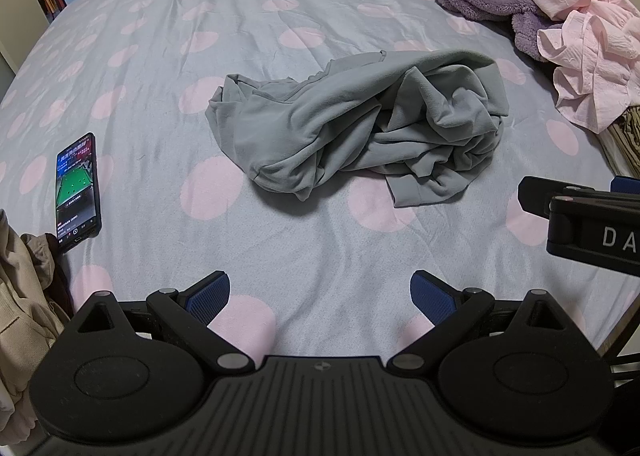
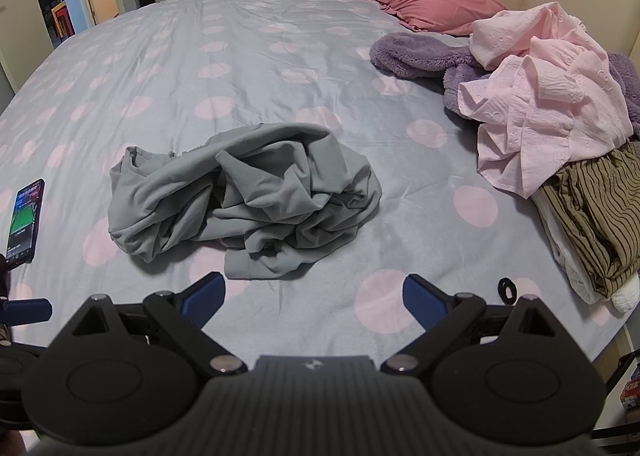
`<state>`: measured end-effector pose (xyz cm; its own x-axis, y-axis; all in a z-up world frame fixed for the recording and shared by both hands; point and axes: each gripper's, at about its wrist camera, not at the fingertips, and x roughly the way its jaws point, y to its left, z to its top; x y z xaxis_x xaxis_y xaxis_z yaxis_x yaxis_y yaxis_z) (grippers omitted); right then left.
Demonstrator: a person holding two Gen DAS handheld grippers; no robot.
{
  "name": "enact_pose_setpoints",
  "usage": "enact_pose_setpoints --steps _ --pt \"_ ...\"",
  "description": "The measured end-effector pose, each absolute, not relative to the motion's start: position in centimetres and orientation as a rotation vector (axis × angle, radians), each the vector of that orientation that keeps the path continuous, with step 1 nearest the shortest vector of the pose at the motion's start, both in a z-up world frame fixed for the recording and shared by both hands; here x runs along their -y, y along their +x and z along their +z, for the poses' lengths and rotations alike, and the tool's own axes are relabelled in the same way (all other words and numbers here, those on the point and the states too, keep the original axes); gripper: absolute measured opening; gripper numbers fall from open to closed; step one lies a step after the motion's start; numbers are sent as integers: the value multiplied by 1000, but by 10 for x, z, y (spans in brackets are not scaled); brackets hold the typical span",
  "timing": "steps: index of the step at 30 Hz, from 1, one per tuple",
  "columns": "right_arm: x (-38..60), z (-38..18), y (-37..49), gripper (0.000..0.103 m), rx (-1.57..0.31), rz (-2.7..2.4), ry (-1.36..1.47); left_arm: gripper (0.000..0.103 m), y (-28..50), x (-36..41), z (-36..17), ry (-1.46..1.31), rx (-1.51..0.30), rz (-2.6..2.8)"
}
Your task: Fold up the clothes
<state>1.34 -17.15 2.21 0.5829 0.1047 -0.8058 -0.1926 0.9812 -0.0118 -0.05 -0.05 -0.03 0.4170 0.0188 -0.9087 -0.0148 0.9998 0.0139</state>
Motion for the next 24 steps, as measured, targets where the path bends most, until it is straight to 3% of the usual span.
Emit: enact_pose_setpoints --steps 24 --pt "172 21 14 97 -934 172 -103 99 -4 1 1 4 -1142 26"
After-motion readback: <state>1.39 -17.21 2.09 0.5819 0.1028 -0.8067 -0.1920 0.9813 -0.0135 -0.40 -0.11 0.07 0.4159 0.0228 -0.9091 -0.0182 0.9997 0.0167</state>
